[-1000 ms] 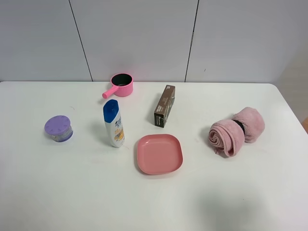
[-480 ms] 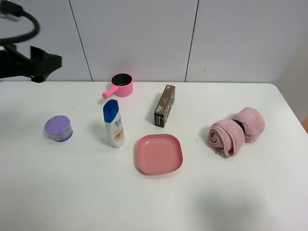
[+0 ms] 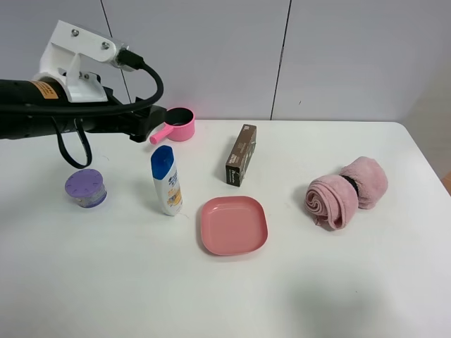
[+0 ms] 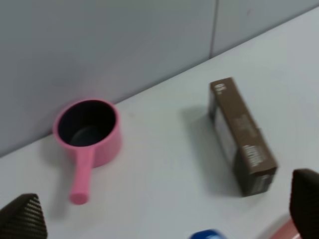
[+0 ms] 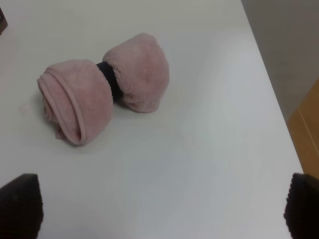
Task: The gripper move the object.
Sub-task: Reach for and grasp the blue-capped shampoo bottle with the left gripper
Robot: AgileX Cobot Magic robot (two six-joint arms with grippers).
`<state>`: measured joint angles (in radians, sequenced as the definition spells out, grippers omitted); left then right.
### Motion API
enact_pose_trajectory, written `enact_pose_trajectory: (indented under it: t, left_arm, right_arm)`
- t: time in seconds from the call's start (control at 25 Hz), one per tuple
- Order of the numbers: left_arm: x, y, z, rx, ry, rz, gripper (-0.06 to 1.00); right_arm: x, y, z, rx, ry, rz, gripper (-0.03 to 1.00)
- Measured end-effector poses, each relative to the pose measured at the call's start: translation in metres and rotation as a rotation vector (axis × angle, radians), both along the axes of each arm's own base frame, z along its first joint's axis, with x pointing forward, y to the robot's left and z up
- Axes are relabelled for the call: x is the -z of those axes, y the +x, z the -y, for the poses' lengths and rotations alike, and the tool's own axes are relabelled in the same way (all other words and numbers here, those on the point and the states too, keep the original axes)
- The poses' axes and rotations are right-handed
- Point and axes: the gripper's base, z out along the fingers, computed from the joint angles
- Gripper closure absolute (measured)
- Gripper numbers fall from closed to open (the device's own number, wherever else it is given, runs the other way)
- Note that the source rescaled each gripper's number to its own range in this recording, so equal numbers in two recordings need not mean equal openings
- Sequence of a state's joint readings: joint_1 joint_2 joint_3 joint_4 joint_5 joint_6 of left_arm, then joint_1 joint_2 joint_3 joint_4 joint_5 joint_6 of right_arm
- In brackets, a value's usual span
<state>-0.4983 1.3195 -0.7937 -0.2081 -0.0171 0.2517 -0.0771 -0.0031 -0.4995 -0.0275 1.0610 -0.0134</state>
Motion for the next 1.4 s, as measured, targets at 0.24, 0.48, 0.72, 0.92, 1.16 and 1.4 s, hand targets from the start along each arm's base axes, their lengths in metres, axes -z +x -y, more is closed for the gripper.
enact_pose_trajectory:
  t: [0.24,0.48,0.72,0.92,1.16,1.4]
  left_arm:
    - [0.031,-0.011,0.016,-0.005,-0.098,-0.014,-0.06]
    - [0.066,-0.013,0.012,-0.043,-0.107,-0.012,-0.06]
    - [0.097,-0.011,0.011,-0.061,-0.074,-0.031,-0.06]
    - [0.117,-0.008,0.015,-0.050,-0.036,-0.066,-0.06]
    - [0.143,-0.005,0.020,-0.043,0.003,-0.094,-0.06]
    - [0.156,-0.001,0.021,-0.049,0.009,-0.079,-0.04]
  right_arm:
    - [0.000,0.000,0.000,0.000,0.000,0.000,-0.03]
    - [0.000,0.000,0.000,0.000,0.000,0.000,-0.03]
    - [0.000,0.000,0.000,0.000,0.000,0.000,-0.03]
    - [0.000,0.000,0.000,0.000,0.000,0.000,-0.03]
    - [0.000,0.000,0.000,0.000,0.000,0.000,-0.03]
    - [0.000,0.000,0.000,0.000,0.000,0.000,-0.03]
